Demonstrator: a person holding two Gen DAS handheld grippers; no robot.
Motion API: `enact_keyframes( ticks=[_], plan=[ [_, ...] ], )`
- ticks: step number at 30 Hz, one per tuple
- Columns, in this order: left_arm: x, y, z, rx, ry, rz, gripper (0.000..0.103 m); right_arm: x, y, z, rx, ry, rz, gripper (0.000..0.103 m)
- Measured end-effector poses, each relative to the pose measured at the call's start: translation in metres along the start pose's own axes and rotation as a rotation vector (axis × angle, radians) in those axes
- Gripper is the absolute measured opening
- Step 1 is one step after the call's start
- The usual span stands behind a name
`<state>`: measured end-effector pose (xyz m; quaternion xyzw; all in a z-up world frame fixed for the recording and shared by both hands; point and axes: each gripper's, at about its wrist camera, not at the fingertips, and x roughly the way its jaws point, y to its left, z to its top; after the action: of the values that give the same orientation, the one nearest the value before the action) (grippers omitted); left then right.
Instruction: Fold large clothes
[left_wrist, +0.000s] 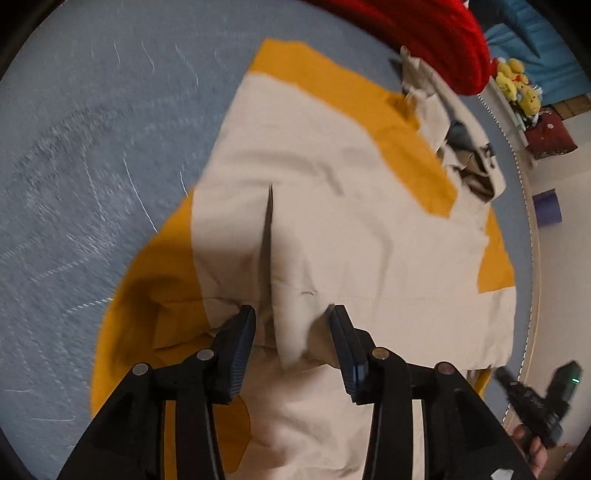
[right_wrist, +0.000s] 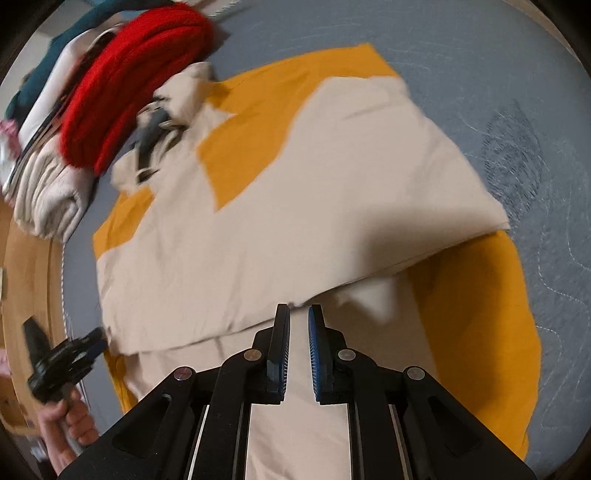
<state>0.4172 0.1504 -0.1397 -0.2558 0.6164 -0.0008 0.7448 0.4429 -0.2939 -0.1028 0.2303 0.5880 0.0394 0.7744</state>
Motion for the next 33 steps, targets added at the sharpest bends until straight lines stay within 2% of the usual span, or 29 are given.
enact_keyframes(
  ticks=[1,2,4,7,9,11,12,15,16,18,20,22,26,28,30,33],
  plan=[
    [0.002,0.000,-0.001,-0.004,-0.002,-0.001,0.022,-0.006,0.007,-0.002,-0.030,-0.027,0.006,0.012],
    [0.003,-0.001,-0.001,-0.001,-0.008,-0.009,0.012,-0.014,0.015,-0.003,-0.062,-0.066,0.014,0.012],
    [-0.005,-0.006,0.000,0.033,-0.044,-0.006,0.003,-0.031,0.029,-0.002,-0.141,-0.152,0.043,0.012],
    [-0.032,-0.015,0.006,0.081,-0.174,-0.005,0.001,-0.042,0.036,0.009,-0.228,-0.258,0.013,0.015],
    [-0.051,-0.018,0.008,0.106,-0.261,-0.007,0.001,-0.032,0.023,0.021,-0.208,-0.248,-0.040,0.032],
    [-0.059,-0.021,0.012,0.128,-0.311,0.022,0.001,-0.020,0.002,0.031,-0.145,-0.206,-0.061,0.035],
    [-0.057,-0.021,0.013,0.121,-0.307,0.035,0.003,-0.012,-0.011,0.035,-0.103,-0.175,-0.068,0.035],
    [-0.036,-0.009,0.018,0.068,-0.196,0.047,0.005,0.015,-0.054,0.042,0.040,-0.028,-0.120,0.035],
    [-0.035,-0.004,0.017,0.038,-0.204,0.061,0.005,0.021,-0.067,0.043,0.087,0.001,-0.127,0.035],
    [-0.042,-0.007,0.015,0.056,-0.246,0.089,0.005,0.024,-0.080,0.043,0.138,0.015,-0.096,0.035],
    [-0.052,-0.020,0.011,0.124,-0.299,0.106,0.005,0.018,-0.074,0.045,0.113,-0.001,-0.125,0.035],
    [-0.050,-0.032,0.007,0.180,-0.299,0.084,0.005,0.007,-0.062,0.044,0.071,-0.061,-0.156,0.035],
    [-0.018,-0.037,0.006,0.202,-0.190,0.092,0.005,-0.016,-0.027,0.042,-0.096,-0.205,-0.154,0.035],
    [0.005,-0.029,0.004,0.186,-0.113,0.159,0.005,-0.015,-0.014,0.041,-0.164,-0.224,-0.161,0.035],
    [0.018,-0.023,0.003,0.174,-0.072,0.194,0.006,-0.003,-0.015,0.037,-0.183,-0.176,-0.173,0.035],
    [0.012,-0.025,0.006,0.151,-0.079,0.185,0.008,0.026,-0.037,0.037,-0.116,-0.045,-0.199,0.035]
  ],
)
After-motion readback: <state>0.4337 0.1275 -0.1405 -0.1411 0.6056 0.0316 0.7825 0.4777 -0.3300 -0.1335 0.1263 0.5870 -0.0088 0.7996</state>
